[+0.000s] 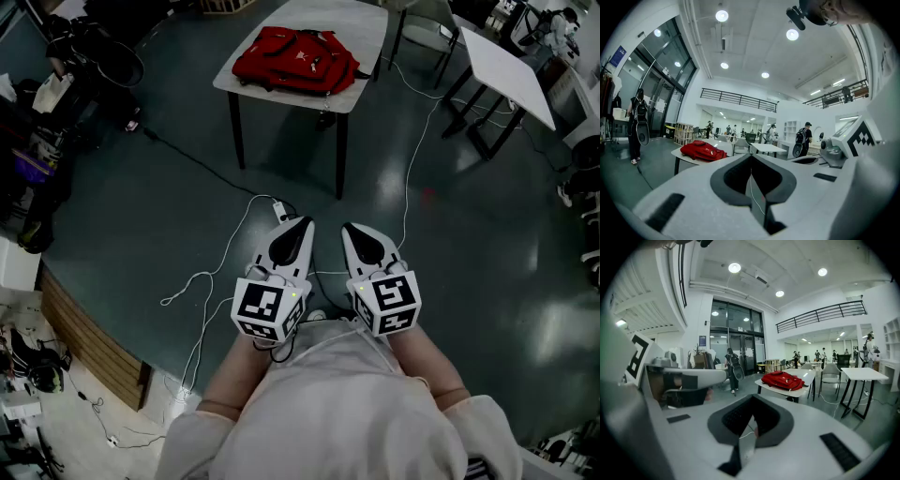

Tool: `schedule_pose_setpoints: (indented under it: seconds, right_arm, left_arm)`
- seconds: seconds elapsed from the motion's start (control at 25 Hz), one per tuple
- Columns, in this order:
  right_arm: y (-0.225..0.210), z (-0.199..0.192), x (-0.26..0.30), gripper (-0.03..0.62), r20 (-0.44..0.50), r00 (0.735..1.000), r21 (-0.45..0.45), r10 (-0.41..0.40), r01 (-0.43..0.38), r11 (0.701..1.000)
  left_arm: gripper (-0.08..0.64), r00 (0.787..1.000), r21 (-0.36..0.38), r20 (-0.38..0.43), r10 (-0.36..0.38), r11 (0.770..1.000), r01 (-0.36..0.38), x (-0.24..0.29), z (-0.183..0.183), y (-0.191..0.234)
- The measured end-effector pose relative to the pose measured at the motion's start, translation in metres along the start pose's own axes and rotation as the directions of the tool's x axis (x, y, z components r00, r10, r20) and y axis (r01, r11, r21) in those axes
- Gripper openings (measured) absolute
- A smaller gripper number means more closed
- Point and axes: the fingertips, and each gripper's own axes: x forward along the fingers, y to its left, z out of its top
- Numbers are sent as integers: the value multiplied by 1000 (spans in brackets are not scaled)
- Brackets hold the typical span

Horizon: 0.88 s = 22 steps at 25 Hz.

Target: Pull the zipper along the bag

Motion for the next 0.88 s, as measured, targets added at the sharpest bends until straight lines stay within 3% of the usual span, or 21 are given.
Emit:
schedule_pose_setpoints:
  seconds: [0.36, 0.48, 0.6, 0.88]
  right_arm:
    - [11, 2, 9, 26, 2, 1000, -4, -7, 7, 1000]
    - [11, 3, 13, 26, 13, 1000, 32, -20, 20, 999]
    - [12, -2, 16, 28, 14, 1000, 87, -15, 13, 996]
    - [-2, -9, 27, 28, -34, 999, 94, -12, 15, 995]
  left_arm:
    - [21, 1000, 4, 3, -14, 1000, 14, -6, 1, 9]
    - [21, 1000, 5, 4, -20, 1000, 20, -7, 0, 13]
    - [21, 1000, -12, -1, -19, 1000, 19, -7, -5, 18]
    - [21, 1000, -58, -27, -6, 998, 4, 7, -15, 27]
